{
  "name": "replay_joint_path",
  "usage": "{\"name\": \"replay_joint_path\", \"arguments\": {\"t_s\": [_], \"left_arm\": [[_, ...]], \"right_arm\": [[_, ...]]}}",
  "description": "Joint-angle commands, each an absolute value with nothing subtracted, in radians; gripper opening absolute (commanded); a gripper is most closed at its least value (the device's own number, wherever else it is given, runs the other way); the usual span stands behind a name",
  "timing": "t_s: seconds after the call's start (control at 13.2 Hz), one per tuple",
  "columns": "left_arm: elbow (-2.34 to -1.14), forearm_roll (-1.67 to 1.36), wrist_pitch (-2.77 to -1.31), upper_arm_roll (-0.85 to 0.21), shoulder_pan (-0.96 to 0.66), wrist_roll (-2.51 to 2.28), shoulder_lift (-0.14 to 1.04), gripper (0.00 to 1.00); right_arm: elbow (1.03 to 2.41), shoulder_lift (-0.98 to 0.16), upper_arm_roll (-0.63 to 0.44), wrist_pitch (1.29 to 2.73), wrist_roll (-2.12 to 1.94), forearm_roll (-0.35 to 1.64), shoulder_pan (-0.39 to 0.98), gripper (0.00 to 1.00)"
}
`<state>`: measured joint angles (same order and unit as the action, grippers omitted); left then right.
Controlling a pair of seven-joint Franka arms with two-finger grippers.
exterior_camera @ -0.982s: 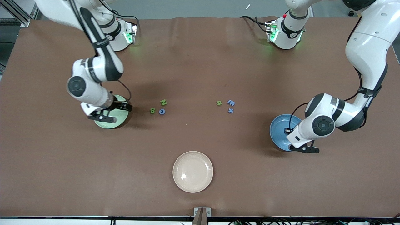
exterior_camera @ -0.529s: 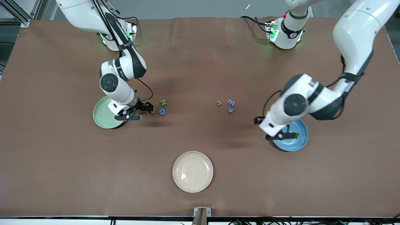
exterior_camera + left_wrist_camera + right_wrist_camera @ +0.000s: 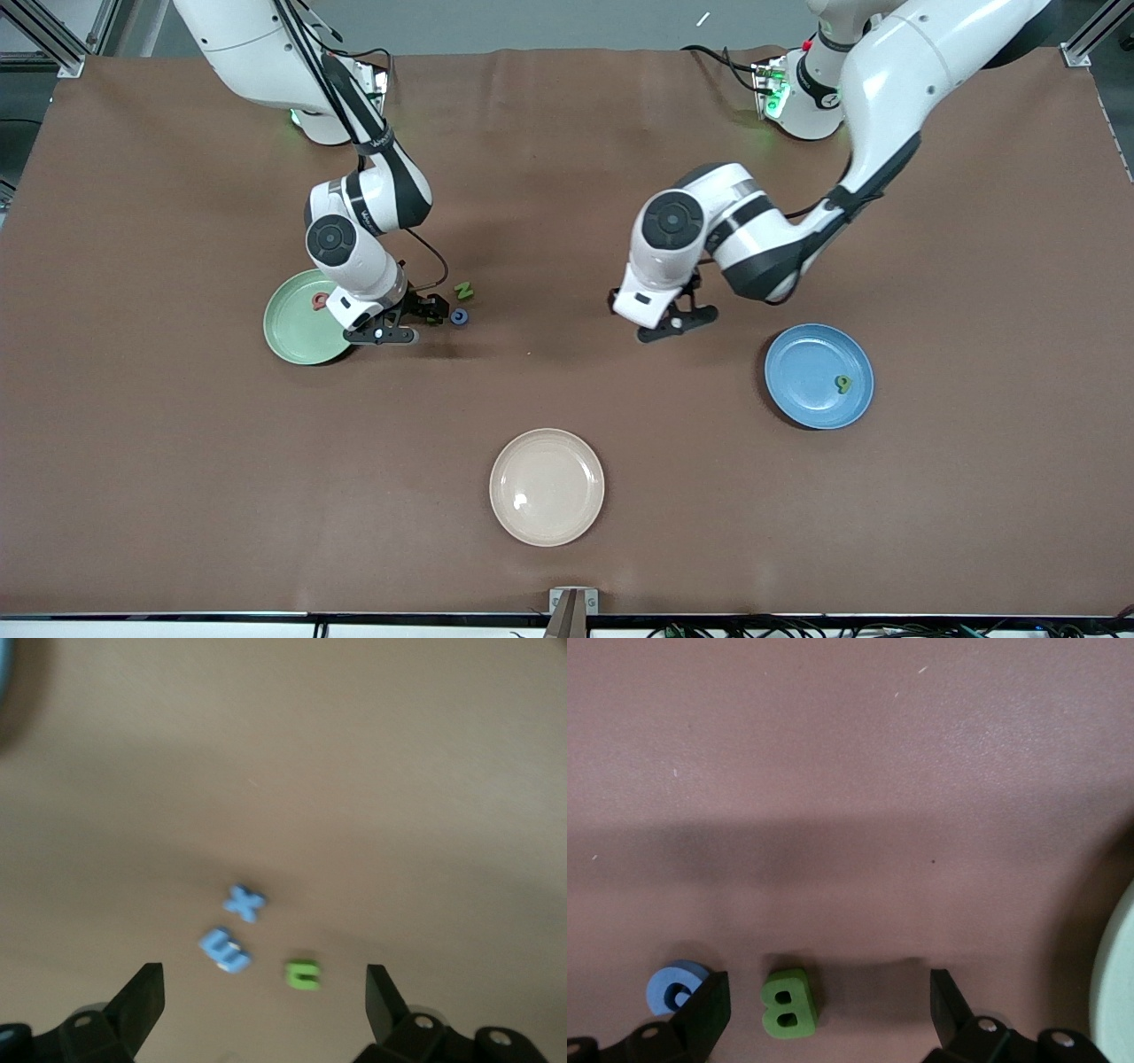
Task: Sort upper and lower case letters into plates
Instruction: 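Move the left gripper to the green n while the right reaches B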
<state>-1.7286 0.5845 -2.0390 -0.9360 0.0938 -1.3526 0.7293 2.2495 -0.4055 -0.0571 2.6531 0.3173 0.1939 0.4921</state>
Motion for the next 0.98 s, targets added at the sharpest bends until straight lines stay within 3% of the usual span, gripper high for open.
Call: {"name": "replay_joint_path", "arguments": {"t_s": [0.0, 0.15, 0.53, 0.91], "left_arm": [[-1.738, 0.591, -2.109, -0.829, -0.025, -1.434, 0.736, 1.0], [-1.743, 0.589, -2.17, -0.767, -0.101, -1.454, 0.741, 1.0], [-1.834, 0.592, -2.266, -0.756, -0.12, -1.451, 0.747, 0.98], [-1.899, 0.641, -2.313, -0.732, -0.118, -1.453, 0.749, 0.88]], "right_arm": [[2.25, -0.419, -0.066, 2.665, 0.35, 0.21, 0.526, 0.98], [2.253, -0.419, -0.066, 2.66, 0.35, 0.21, 0.528, 0.98], [2.27, -0.419, -0.067, 2.657, 0.35, 0.209, 0.526, 0.98], [2.275, -0.428, -0.067, 2.66, 0.35, 0.209, 0.528, 0.95]]}}
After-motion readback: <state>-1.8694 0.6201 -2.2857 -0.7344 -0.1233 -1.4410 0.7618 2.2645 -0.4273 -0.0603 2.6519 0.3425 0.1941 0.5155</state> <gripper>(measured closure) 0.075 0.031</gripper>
